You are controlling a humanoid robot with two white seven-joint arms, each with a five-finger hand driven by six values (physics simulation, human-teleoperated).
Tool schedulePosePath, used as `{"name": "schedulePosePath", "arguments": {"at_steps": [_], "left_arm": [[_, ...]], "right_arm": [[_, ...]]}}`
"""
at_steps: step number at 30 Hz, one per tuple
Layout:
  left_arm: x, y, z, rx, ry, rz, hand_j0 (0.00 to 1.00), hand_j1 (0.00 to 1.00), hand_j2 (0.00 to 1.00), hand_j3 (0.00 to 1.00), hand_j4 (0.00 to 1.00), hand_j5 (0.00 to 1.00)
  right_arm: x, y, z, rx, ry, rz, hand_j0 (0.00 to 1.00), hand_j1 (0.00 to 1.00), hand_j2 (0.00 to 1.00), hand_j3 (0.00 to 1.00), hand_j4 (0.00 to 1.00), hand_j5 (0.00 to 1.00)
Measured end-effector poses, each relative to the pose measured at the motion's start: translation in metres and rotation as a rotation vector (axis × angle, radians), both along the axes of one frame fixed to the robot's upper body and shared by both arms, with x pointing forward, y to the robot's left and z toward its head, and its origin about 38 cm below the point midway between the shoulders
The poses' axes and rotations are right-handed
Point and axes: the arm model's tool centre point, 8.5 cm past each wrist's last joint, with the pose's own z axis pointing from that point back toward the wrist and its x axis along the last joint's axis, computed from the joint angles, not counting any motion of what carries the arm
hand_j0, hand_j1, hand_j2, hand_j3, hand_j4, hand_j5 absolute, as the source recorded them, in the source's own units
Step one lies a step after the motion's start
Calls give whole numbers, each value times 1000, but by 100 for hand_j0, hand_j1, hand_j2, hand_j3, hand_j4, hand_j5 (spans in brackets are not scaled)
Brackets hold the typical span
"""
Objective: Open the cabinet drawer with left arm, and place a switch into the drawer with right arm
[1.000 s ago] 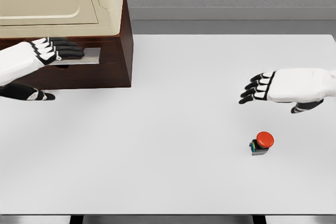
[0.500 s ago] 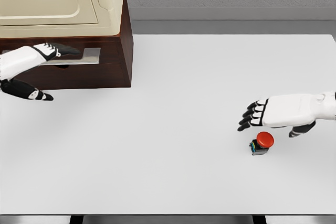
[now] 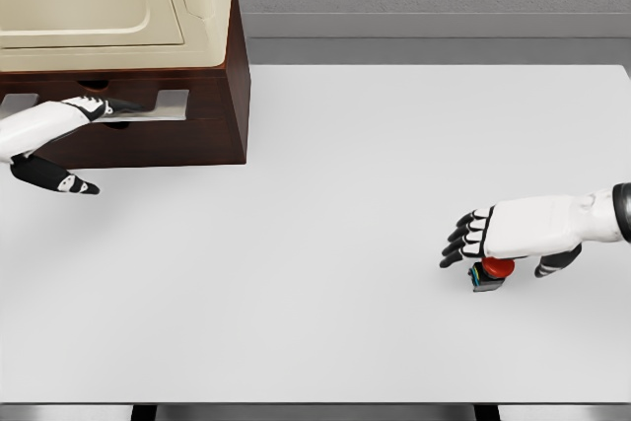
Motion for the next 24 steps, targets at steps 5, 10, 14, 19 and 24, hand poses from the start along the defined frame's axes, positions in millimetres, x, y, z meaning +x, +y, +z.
{"name": "schedulePosePath", "arguments": {"at_steps": [5, 10, 14, 19, 24], "left_arm": [[3, 5, 4, -14, -2, 20, 100, 100, 100, 100, 100, 100], [5, 8, 3, -40, 9, 34, 100, 100, 100, 100, 100, 100], [5, 11, 1, -63, 21, 42, 100, 100, 100, 100, 100, 100], [6, 13, -1, -84, 33, 49, 100, 100, 100, 100, 100, 100], [3, 13, -5, -97, 51, 48, 100, 100, 100, 100, 100, 100]], "right_arm": [[-2, 0, -4, -3, 12, 3, 100, 100, 100, 100, 100, 100], [-2, 3, -5, 0, 15, 8, 100, 100, 100, 100, 100, 100], [-2, 5, -6, 4, 17, 13, 100, 100, 100, 100, 100, 100], [-2, 5, -6, 3, 17, 13, 100, 100, 100, 100, 100, 100], [-2, 5, -6, 4, 17, 13, 100, 100, 100, 100, 100, 100]]}}
